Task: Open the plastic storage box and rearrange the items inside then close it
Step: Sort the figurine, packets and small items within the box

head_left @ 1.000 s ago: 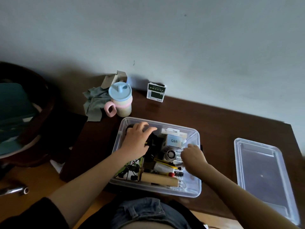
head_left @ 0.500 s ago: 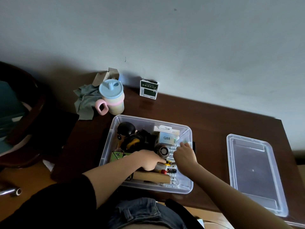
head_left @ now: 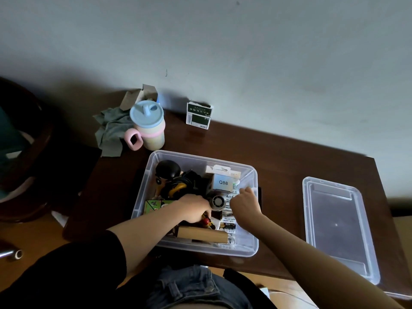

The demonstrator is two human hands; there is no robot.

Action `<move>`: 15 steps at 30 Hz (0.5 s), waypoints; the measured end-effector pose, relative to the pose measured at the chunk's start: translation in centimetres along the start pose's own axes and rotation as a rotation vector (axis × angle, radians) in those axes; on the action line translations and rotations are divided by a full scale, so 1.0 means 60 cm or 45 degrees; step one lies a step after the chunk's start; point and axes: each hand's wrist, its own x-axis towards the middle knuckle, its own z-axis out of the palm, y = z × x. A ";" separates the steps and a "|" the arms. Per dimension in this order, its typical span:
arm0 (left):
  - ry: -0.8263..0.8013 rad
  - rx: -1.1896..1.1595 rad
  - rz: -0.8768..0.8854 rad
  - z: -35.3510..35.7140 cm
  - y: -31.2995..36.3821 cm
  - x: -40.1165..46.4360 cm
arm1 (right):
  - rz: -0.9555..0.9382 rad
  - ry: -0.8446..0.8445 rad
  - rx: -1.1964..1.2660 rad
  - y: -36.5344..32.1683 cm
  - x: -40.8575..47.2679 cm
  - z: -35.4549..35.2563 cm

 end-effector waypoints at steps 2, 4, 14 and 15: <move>0.018 -0.022 -0.003 0.003 0.001 -0.001 | -0.011 -0.010 0.018 -0.004 0.005 0.002; 0.026 -0.045 -0.003 0.005 0.000 0.001 | -0.023 -0.033 0.041 -0.008 0.009 0.002; 0.050 -0.068 -0.013 0.010 -0.001 0.000 | -0.037 -0.088 -0.027 -0.027 0.019 0.018; 0.060 -0.055 -0.012 0.010 0.000 -0.002 | -0.040 -0.094 -0.033 -0.027 0.020 0.018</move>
